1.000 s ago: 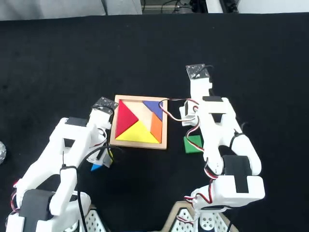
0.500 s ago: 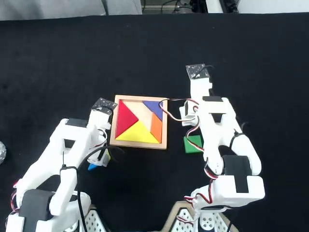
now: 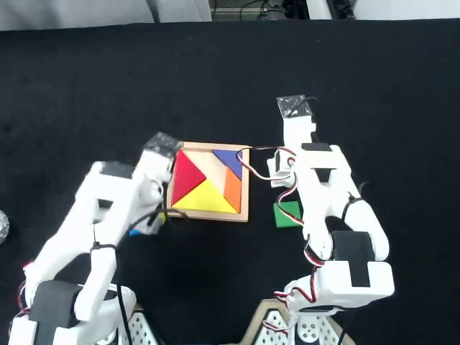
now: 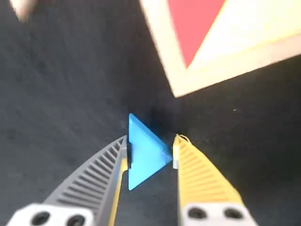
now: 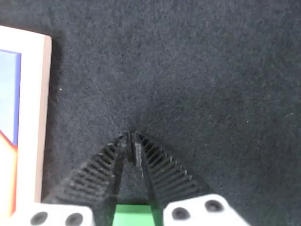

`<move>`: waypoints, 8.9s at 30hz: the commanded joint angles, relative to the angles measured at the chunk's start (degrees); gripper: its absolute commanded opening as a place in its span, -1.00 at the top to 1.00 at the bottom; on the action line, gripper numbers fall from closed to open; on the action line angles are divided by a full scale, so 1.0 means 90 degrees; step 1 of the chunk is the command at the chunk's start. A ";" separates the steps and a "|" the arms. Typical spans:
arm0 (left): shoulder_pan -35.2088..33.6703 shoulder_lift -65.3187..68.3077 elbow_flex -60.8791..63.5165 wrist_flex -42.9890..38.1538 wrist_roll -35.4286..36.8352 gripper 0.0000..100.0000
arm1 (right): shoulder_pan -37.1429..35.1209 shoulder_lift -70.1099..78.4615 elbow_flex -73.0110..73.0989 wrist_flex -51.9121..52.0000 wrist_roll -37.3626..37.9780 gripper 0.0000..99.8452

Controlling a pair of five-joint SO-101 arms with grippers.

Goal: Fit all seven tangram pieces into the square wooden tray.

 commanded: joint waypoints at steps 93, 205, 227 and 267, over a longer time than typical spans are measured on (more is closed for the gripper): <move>0.0816 0.4376 -0.4977 -0.2755 -0.4835 0.47 | 0.0645 -0.0005 -0.0337 -0.0615 -0.0313 0.98; -0.3101 -0.6398 0.4215 -0.1348 -0.0078 0.68 | -0.0596 0.0063 -0.0142 0.2530 -0.0176 0.55; -0.2984 -0.6398 0.4234 -0.1368 -0.0088 0.68 | -0.0596 -0.0063 -0.2711 0.4679 0.0557 0.93; -0.2974 -0.6398 0.4293 -0.1397 -0.0088 0.68 | -0.0742 0.2642 -0.5807 0.4278 0.0947 0.51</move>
